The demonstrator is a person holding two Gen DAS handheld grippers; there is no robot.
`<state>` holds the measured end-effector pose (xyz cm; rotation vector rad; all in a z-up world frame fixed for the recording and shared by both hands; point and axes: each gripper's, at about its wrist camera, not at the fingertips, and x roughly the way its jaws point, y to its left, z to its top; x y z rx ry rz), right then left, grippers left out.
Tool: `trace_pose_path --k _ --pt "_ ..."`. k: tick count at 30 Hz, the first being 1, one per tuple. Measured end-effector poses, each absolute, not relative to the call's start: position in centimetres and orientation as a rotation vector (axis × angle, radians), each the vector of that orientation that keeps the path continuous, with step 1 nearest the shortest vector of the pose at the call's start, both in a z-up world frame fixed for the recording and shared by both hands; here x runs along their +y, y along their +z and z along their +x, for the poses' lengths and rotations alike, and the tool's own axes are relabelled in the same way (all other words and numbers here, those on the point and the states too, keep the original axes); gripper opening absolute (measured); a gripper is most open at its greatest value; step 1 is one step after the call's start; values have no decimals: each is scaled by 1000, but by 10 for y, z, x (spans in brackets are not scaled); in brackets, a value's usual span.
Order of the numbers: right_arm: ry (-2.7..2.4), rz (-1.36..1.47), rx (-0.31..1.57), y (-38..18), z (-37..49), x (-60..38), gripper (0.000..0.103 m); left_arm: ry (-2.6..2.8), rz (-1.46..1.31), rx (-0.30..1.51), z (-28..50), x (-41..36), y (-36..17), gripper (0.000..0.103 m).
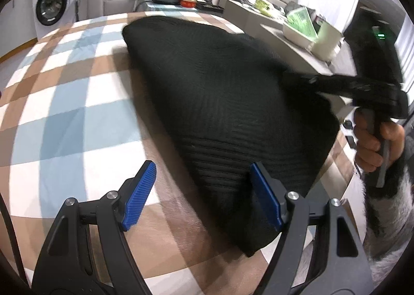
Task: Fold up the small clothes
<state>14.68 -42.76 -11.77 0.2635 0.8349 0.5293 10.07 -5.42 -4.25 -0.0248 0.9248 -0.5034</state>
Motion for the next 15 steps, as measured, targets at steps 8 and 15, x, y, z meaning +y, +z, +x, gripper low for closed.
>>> trace_pose_path --k 8,15 --pt "424 114 671 -52 106 -450 11 -492 -83 886 101 -41 -25 73" --pt "183 133 833 -124 122 -501 12 -519 -167 967 117 -49 -46 73"
